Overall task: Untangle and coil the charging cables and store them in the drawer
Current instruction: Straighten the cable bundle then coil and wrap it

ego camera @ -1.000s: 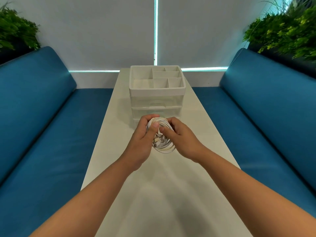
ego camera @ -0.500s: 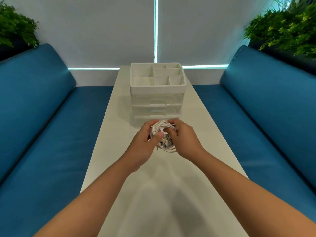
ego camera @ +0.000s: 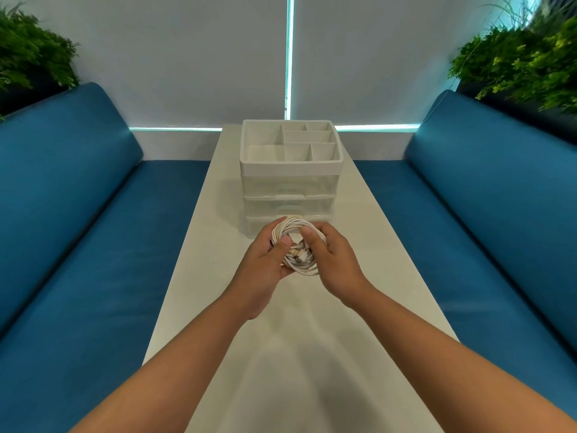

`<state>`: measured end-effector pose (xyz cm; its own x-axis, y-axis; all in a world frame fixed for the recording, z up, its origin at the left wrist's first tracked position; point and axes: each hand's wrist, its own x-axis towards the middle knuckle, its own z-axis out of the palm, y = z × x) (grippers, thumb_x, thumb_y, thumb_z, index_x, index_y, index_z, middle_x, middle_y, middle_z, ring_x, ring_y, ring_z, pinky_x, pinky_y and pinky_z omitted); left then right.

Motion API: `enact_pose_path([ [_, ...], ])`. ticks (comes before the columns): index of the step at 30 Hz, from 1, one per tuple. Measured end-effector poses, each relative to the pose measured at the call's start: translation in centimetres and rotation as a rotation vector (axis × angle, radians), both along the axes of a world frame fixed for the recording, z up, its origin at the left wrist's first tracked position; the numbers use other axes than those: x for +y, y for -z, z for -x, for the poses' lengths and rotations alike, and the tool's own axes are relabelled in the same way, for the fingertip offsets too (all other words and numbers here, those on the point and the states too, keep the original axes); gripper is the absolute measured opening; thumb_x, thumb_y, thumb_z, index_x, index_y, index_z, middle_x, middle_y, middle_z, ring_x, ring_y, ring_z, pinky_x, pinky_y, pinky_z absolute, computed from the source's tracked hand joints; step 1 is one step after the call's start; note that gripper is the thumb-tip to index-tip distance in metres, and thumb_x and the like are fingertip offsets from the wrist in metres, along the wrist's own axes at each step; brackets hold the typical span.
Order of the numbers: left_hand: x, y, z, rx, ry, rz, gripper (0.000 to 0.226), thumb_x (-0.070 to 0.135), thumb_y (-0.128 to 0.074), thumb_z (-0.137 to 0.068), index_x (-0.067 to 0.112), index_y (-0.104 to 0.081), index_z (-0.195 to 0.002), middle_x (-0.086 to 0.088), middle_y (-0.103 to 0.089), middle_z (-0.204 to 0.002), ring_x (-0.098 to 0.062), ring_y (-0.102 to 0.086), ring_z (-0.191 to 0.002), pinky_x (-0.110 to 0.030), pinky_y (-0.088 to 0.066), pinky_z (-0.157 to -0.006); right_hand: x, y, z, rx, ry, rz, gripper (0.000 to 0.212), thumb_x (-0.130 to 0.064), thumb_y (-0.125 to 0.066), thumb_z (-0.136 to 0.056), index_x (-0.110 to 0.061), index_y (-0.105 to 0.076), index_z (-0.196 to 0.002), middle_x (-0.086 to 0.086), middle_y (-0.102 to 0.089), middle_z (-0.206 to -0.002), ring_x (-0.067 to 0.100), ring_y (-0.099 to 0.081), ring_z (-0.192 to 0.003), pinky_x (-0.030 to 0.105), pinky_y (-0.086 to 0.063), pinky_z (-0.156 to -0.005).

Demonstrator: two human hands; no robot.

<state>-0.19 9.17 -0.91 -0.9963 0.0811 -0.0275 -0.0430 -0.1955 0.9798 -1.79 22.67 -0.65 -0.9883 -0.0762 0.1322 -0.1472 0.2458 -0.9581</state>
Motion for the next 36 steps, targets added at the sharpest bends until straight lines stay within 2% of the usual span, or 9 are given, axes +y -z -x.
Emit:
enact_pose_path([
  [6,-0.2,-0.7,0.0,0.055,0.099,0.112,0.029,0.013,-0.041,-0.104,0.031,-0.054,-0.124,0.010,-0.067,-0.115,-0.011,-0.068,-0.104,-0.027,-0.057,-0.082,0.3,-0.2,0.9,0.028,-0.007,-0.056,0.035,-0.040,-0.042,-0.100,-0.015,-0.065,-0.108,0.002,-0.070,-0.094,0.012,-0.065,-0.083,0.022,-0.049,-0.071],
  [10,-0.2,-0.8,0.2,0.029,0.106,0.128,0.028,0.012,-0.041,-0.104,0.032,-0.053,-0.120,0.007,-0.066,-0.114,-0.009,-0.068,-0.102,-0.026,-0.057,-0.082,0.1,-0.2,1.2,0.005,-0.015,-0.053,0.034,-0.039,-0.042,-0.101,-0.013,-0.063,-0.107,-0.001,-0.068,-0.091,0.010,-0.063,-0.081,0.018,-0.048,-0.068],
  [14,0.4,-0.5,0.1,-0.016,0.079,0.108,0.027,0.017,-0.043,-0.104,0.024,-0.047,-0.130,0.001,-0.063,-0.121,-0.012,-0.068,-0.104,-0.031,-0.057,-0.087,-0.8,-0.7,1.5,-0.106,-0.002,0.102,0.020,-0.028,-0.046,-0.100,-0.017,-0.060,-0.109,-0.008,-0.066,-0.094,0.007,-0.064,-0.087,0.018,-0.051,-0.075],
  [18,0.7,-0.2,-0.3,-0.017,0.103,0.109,0.031,0.017,-0.038,-0.105,0.026,-0.042,-0.135,0.002,-0.060,-0.126,-0.010,-0.065,-0.108,-0.029,-0.055,-0.091,-1.4,-1.7,1.8,-0.186,0.110,0.203,0.027,-0.027,-0.047,-0.098,-0.018,-0.068,-0.085,-0.006,-0.066,-0.073,0.010,-0.062,-0.070,0.021,-0.049,-0.065],
  [21,0.8,-0.1,-0.7,-0.009,0.156,0.108,0.030,0.020,-0.041,-0.105,0.027,-0.041,-0.134,0.006,-0.063,-0.122,-0.010,-0.066,-0.108,-0.030,-0.053,-0.095,-1.3,-2.2,1.8,-0.276,0.150,0.216,0.034,-0.036,-0.049,-0.097,-0.016,-0.067,-0.075,0.000,-0.068,-0.071,0.013,-0.065,-0.066,0.027,-0.052,-0.068],
  [25,0.5,-0.6,-0.6,-0.067,0.156,-0.001,0.039,0.001,-0.052,-0.096,0.018,-0.045,-0.131,-0.003,-0.065,-0.121,-0.018,-0.066,-0.108,-0.032,-0.054,-0.094,-0.6,-2.9,1.8,-0.276,0.052,0.213,0.026,-0.029,-0.054,-0.094,-0.010,-0.060,-0.077,0.011,-0.060,-0.074,0.020,-0.056,-0.068,0.030,-0.047,-0.065],
  [28,0.4,-1.7,-0.1,-0.109,0.177,-0.014,0.043,-0.009,-0.057,-0.086,0.007,-0.050,-0.125,-0.008,-0.068,-0.107,-0.021,-0.067,-0.098,-0.033,-0.056,-0.088,-0.3,-3.3,2.1,-0.227,0.030,0.166,0.019,-0.018,-0.054,-0.089,-0.008,-0.054,-0.073,0.009,-0.049,-0.065,0.017,-0.046,-0.059,0.027,-0.039,-0.056],
  [32,1.1,-2.9,0.3,-0.172,0.220,-0.014,0.036,0.026,-0.057,-0.086,0.002,-0.056,-0.113,-0.014,-0.060,-0.088,-0.029,-0.063,-0.093,-0.047,-0.053,-0.095,-0.1,-3.7,2.2,-0.195,0.030,0.069,0.026,-0.015,-0.049,-0.086,-0.013,-0.043,-0.061,0.002,-0.040,-0.056,0.013,-0.036,-0.049,0.028,-0.031,-0.052],
  [36,2.1,-2.4,0.3,-0.099,0.015,0.093,0.034,0.039,-0.041,-0.103,0.013,-0.059,-0.116,-0.013,-0.055,-0.088,-0.025,-0.062,-0.089,-0.049,-0.053,-0.094,-0.2,-3.6,2.4,-0.221,0.021,0.079,0.028,-0.027,-0.047,-0.093,-0.014,-0.055,-0.070,0.005,-0.056,-0.064,0.018,-0.054,-0.062,0.034,-0.045,-0.067],
])
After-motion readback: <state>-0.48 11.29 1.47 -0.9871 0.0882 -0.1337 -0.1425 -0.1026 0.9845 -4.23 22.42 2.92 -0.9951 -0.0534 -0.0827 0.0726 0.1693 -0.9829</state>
